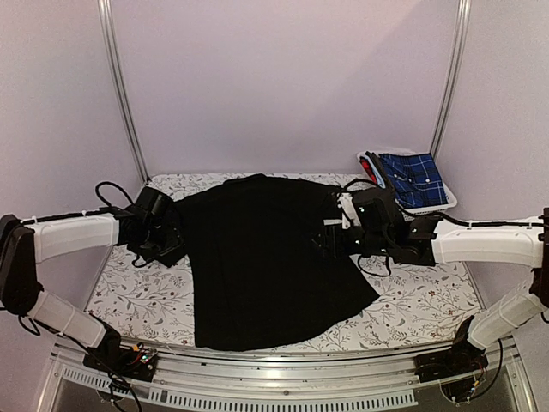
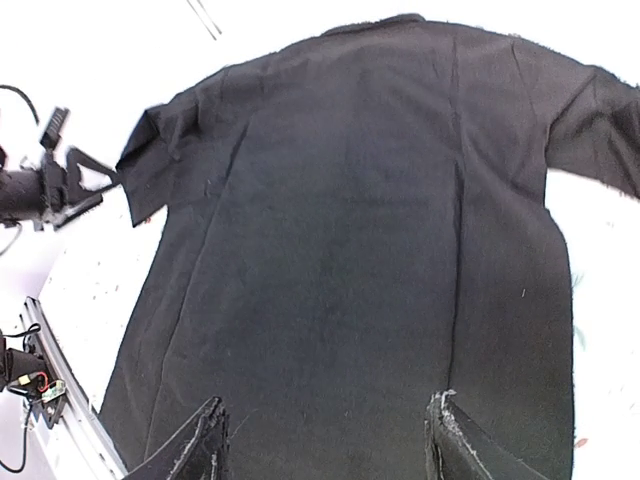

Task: Fold and stack the long sleeve shirts
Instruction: Flatten out the crumpled shirt at the center of the board, then pick up the flattened shirt from the center of the board.

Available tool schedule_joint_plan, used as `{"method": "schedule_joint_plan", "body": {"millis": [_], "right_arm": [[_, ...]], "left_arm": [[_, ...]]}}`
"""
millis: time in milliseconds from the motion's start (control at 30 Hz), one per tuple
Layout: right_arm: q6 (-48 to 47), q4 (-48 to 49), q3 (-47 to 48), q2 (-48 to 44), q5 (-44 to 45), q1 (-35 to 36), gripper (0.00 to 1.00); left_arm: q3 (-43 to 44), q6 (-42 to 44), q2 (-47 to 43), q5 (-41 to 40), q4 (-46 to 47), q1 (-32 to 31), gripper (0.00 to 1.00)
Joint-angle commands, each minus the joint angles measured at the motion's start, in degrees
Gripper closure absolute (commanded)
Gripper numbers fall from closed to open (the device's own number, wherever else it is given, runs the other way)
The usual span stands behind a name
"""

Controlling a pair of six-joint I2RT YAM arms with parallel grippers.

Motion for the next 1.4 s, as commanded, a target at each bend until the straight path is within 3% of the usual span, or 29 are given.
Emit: {"method": "schedule_joint_plan", "body": {"millis": [0,567,733,1000,1200,1367], "right_arm": [[-4.65,2.64,1.75,-1.71,2.35,0.39,0.34],[-7.05,-0.2,3.16,-1.6,3.09,0.44,0.36],[-7.04,-0.31,3.25,-1.69,3.22,0.39,0.37],[-7.18,-0.83,3.51,-1.43,2.59,0.4,0.41],[-7.45,-1.34,3.75,-1.52,2.55,0.36,0.44],[-7.73,-1.69,4.12,-1.42,2.75,0.31,0.44]], "left_arm": [[-2.31,-0.77,1.38,-3.38,0.13,2.61,0.28],[-5.51,0.13,10.77,2.82,8.39,8.77,0.41],[-6.36,0.51,11.24,3.06,9.73,9.7,0.55],[-2.95,4.11,8.04,-2.64,4.98,11.36,1.0],[2.68,6.93,-0.24,-9.76,-2.82,11.5,1.0],[8.68,14.48,-6.0,-8.83,-3.6,10.77,1.0]]}}
